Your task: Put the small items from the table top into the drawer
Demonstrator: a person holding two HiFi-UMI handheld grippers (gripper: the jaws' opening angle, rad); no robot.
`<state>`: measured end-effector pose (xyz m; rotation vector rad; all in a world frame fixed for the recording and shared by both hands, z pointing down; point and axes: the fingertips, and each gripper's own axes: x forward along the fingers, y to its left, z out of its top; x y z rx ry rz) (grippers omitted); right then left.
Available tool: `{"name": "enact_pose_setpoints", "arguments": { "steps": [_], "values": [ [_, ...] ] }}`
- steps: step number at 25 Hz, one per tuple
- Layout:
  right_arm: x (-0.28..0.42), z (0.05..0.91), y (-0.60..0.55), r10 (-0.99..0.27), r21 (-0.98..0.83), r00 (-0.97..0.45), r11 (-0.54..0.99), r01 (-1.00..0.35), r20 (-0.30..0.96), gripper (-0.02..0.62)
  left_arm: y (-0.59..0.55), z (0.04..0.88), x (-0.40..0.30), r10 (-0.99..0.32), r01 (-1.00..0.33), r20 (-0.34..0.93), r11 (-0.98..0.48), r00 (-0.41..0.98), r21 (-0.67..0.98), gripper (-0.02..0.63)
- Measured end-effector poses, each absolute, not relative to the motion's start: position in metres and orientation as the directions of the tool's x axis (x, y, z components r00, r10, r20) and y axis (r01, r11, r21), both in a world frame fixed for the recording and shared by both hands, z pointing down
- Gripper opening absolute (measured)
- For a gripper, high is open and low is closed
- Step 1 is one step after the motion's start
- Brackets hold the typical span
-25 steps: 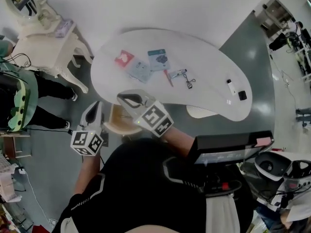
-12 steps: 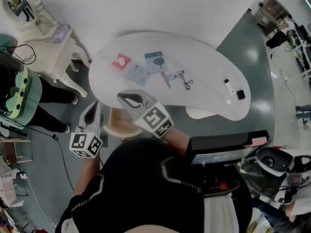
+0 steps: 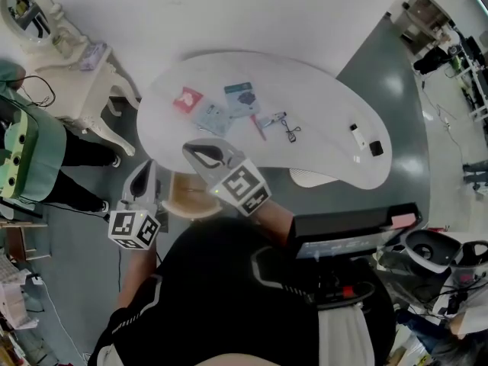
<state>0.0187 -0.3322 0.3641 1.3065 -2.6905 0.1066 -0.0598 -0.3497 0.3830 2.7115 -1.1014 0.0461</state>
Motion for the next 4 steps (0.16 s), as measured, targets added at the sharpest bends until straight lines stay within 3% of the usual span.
{"name": "enact_pose_setpoints", "arguments": {
  "steps": [4],
  "values": [
    [0.0185, 0.3627, -0.3327, -0.780, 0.001, -0.603, 0.612, -0.791, 0.164, 0.000, -0.3483, 0.3838, -0.0615, -0.682, -0.689, 0.111, -0.700, 0.723, 0.185, -0.002]
  ]
}}
